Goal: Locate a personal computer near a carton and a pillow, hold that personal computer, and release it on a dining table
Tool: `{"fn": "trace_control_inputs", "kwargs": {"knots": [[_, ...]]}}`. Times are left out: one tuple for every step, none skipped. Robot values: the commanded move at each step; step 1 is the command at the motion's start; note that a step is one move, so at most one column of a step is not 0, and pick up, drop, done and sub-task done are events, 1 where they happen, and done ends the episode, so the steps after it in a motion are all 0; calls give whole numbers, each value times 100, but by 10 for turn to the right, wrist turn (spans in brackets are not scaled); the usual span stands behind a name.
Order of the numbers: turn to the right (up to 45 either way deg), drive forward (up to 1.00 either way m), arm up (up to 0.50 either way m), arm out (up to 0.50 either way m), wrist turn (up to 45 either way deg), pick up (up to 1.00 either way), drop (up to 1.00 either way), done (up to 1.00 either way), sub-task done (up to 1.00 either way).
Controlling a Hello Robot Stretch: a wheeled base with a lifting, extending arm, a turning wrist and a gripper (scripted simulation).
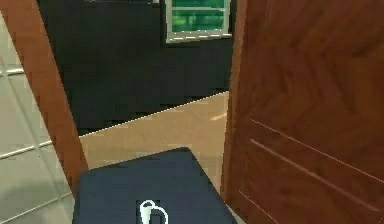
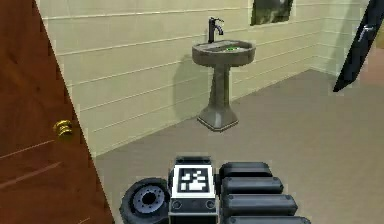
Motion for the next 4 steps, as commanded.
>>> {"fn": "trace_control_inputs", "kwargs": {"knots": [[0, 95, 0, 0, 0, 0, 0, 0, 0], [-270, 0, 0, 0, 0, 0, 0, 0, 0], [0, 10, 0, 0, 0, 0, 0, 0, 0], [330, 0, 0, 0, 0, 0, 0, 0, 0]]}}
